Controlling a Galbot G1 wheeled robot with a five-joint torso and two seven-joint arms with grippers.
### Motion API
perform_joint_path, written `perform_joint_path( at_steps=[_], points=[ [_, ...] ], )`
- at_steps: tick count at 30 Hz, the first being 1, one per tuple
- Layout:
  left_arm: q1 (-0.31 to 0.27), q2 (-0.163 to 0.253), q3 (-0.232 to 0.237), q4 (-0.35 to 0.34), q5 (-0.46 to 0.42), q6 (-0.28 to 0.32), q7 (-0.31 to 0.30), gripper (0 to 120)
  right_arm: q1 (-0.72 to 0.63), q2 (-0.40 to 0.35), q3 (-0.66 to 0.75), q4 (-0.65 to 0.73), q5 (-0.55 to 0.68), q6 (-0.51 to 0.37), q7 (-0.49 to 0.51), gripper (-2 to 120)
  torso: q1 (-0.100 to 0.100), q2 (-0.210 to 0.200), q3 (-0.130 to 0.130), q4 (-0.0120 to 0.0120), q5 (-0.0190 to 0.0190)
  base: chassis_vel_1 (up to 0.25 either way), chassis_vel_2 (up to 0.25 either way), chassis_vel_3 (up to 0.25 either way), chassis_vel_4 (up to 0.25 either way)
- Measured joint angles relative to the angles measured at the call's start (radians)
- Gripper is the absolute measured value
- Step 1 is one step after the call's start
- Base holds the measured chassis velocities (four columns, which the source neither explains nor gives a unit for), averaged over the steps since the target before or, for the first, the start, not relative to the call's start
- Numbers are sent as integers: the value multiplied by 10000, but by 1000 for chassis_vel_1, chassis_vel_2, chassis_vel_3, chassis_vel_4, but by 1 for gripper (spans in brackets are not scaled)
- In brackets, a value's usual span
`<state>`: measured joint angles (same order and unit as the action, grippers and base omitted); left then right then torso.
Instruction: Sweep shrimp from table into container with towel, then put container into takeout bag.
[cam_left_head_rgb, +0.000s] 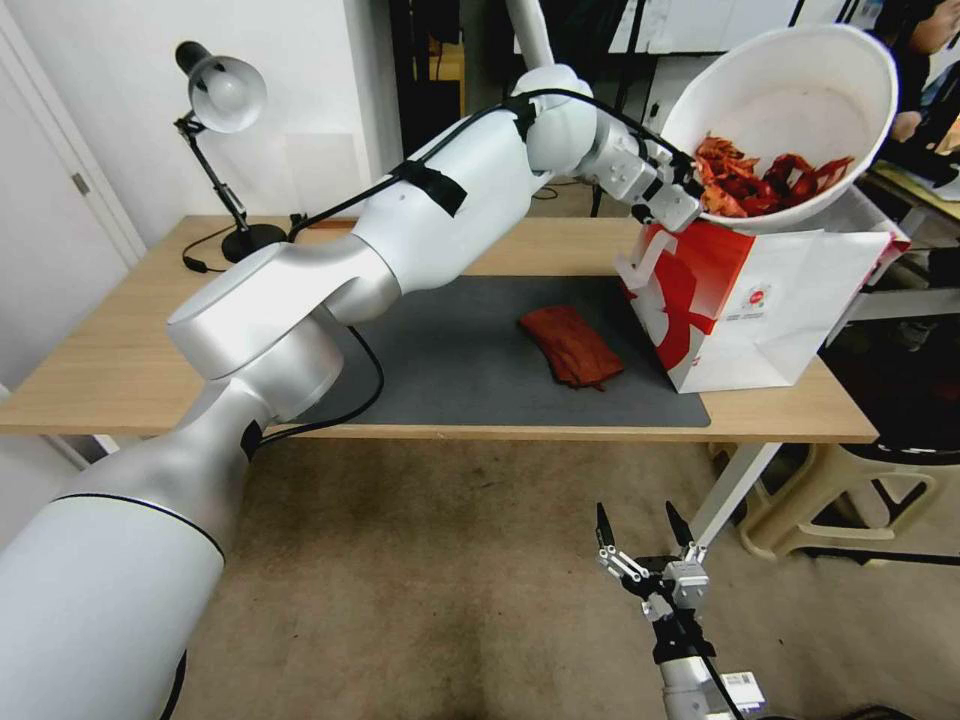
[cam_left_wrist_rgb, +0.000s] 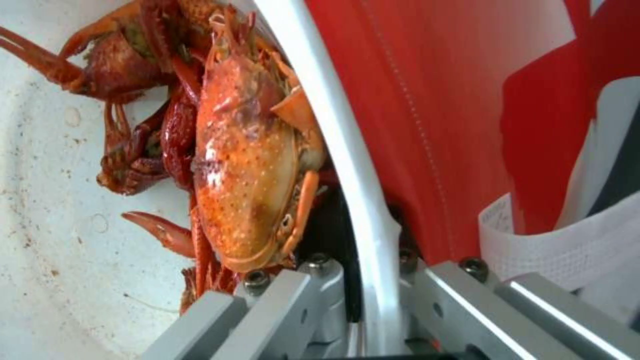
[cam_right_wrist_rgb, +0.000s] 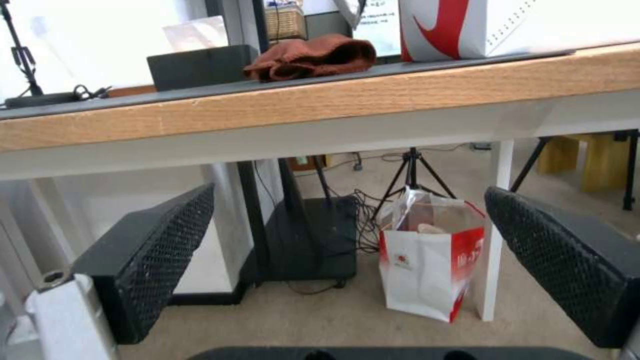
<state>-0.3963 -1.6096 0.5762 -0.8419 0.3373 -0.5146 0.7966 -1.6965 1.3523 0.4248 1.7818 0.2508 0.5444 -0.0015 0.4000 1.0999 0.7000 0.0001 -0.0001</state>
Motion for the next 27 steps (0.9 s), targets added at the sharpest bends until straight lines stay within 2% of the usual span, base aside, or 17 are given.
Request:
perform_joint_path(
  at_steps=[5, 7, 8, 9, 11, 13, 14, 20, 22, 24, 25, 27],
  points=[
    [-40, 3, 142, -123, 50, 193, -114, 4, 32, -8, 6, -26, 24, 1, -5, 100, 0, 0, 0, -1, 1, 0, 0, 0, 0],
    [-74, 4, 194, -163, 78, 308, -165, 14, 53, -10, 9, -32, 27, 1, -5, 100, -1, 1, 0, -1, 1, 0, 0, 0, 0],
    [-74, 4, 194, -163, 78, 308, -165, 14, 53, -10, 9, -32, 27, 1, -5, 100, -1, 1, 0, -1, 1, 0, 0, 0, 0],
    [-90, 6, 221, -168, 87, 378, -165, 22, 60, -10, 10, -34, 34, 1, -5, 100, 0, 0, 0, -1, 1, 0, 0, 0, 0],
    [-100, 6, 227, -168, 93, 400, -174, 26, 62, -10, 10, -34, 36, 1, -7, 100, 0, 0, 0, -1, 1, 0, 0, 0, 0],
    [-111, 8, 236, -168, 93, 442, -197, 38, 63, -11, 9, -37, 39, 1, -11, 100, -1, 0, 0, -1, 1, 0, 0, 0, 0],
    [-111, 8, 236, -168, 93, 442, -197, 38, 63, -11, 9, -37, 39, 1, -11, 100, -1, 0, 0, -1, 1, 0, 0, 0, 0],
    [-140, 12, 273, -190, -4, 544, -334, 63, 56, -8, -4, -64, 47, 6, -32, 100, -1, 0, 0, -1, 0, 0, 0, 0, 0],
    [-142, 12, 273, -191, -28, 555, -357, 66, 58, -7, -7, -65, 48, 6, -32, 100, 0, 1, 0, -1, 0, 0, 0, 0, 0],
    [-149, 15, 273, -211, -81, 603, -417, 77, 61, -2, -28, -68, 48, 9, -35, 100, 0, 0, 0, -1, 0, 0, 0, 0, 0],
    [-149, 15, 273, -211, -81, 603, -417, 77, 61, -2, -28, -68, 48, 9, -35, 100, 0, 0, 0, -1, 0, 0, 0, 0, 0],
    [-149, 15, 273, -262, -209, 685, -491, 88, 63, 2, -44, -74, 49, 17, -38, 100, -1, 1, 0, 0, 1, 0, 0, 0, 0]
  ],
)
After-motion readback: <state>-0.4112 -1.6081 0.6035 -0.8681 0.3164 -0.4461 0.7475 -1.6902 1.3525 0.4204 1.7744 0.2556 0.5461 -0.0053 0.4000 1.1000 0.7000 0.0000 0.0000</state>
